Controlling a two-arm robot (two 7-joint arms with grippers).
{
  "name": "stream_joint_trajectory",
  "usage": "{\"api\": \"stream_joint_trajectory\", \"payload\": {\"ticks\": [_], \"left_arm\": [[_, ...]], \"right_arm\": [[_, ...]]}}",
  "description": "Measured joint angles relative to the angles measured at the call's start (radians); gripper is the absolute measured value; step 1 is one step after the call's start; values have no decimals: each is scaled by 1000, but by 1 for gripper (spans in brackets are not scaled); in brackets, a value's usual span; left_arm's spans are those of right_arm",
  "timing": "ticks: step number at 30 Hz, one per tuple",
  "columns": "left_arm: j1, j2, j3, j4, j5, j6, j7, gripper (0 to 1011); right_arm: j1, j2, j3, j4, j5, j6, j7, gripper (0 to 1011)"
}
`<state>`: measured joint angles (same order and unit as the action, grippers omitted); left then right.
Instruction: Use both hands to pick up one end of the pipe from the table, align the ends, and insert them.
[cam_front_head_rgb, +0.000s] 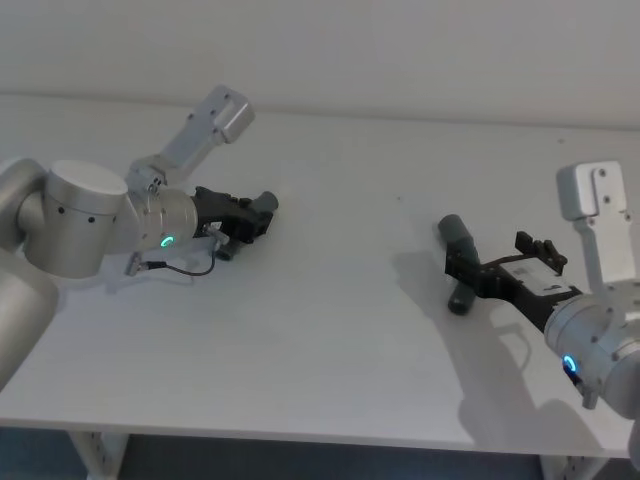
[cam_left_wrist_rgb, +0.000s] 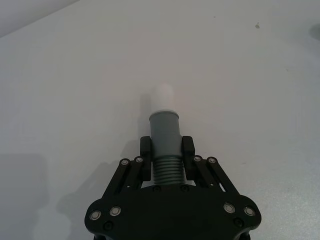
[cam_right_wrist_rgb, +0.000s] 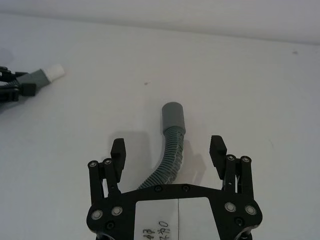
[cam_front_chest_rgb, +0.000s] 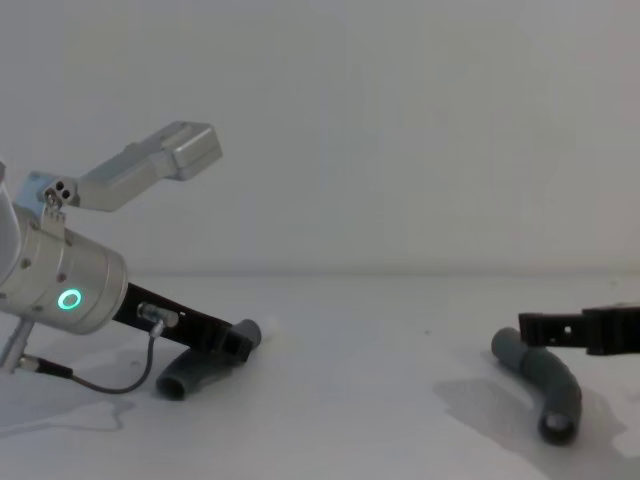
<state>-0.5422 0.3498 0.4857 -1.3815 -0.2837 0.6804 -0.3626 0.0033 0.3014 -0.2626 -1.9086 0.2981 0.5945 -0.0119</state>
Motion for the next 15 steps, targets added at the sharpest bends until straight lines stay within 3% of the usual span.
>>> {"api": "stream_joint_trajectory", "payload": {"ticks": [15], "left_arm": [[0,0,0,0,0,0,0,351]], "right_arm": [[48,-35,-34,57,-38,48,-25,1002]]}}
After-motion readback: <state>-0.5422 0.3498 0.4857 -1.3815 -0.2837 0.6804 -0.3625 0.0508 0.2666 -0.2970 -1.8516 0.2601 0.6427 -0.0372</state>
